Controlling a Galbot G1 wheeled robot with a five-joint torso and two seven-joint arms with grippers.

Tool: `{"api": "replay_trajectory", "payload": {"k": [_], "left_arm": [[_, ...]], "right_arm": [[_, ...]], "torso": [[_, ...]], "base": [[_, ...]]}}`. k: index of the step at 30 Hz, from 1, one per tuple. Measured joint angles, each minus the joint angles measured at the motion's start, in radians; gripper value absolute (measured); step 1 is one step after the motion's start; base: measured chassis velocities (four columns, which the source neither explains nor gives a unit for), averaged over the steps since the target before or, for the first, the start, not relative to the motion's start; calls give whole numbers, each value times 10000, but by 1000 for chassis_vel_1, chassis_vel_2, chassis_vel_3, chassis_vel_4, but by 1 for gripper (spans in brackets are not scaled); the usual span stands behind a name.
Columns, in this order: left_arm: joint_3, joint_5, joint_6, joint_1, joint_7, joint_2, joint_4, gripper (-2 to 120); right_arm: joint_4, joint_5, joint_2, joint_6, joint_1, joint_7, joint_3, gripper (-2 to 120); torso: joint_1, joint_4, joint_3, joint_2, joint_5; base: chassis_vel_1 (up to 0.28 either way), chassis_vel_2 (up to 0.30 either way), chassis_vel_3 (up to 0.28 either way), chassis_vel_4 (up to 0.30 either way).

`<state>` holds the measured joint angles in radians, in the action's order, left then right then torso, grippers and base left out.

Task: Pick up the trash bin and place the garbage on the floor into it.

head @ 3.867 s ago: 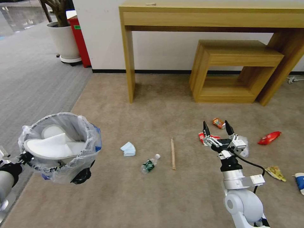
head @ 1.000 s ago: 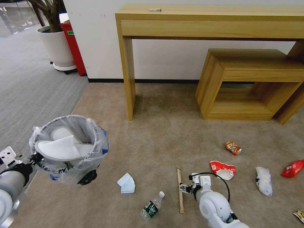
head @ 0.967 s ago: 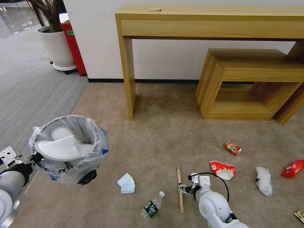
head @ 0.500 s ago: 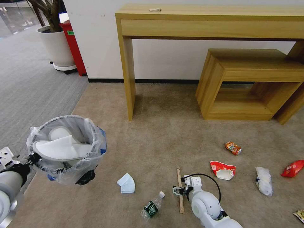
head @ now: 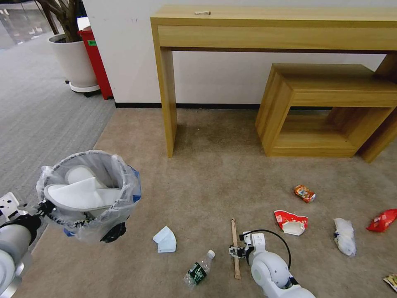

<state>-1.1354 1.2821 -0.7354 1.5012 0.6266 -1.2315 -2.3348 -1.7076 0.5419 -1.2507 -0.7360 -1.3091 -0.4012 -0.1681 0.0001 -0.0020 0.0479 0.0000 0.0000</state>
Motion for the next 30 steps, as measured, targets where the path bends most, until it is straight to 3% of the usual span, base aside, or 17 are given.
{"api": "replay_trajectory", "payload": {"k": [8,30], "left_arm": [[-6,23,0,6,-22,16,0,1],[4,74,0,13,-44,63,-6,1]], "right_arm": [[235,-211,-108,4,-128,150,151,59],[916,-488,-550,5,-146,247,114,51]], "torso": [[1,0,0,0,0],[0,0,0,0,0]], "base": [[0,0,0,0],[0,0,0,0]]}}
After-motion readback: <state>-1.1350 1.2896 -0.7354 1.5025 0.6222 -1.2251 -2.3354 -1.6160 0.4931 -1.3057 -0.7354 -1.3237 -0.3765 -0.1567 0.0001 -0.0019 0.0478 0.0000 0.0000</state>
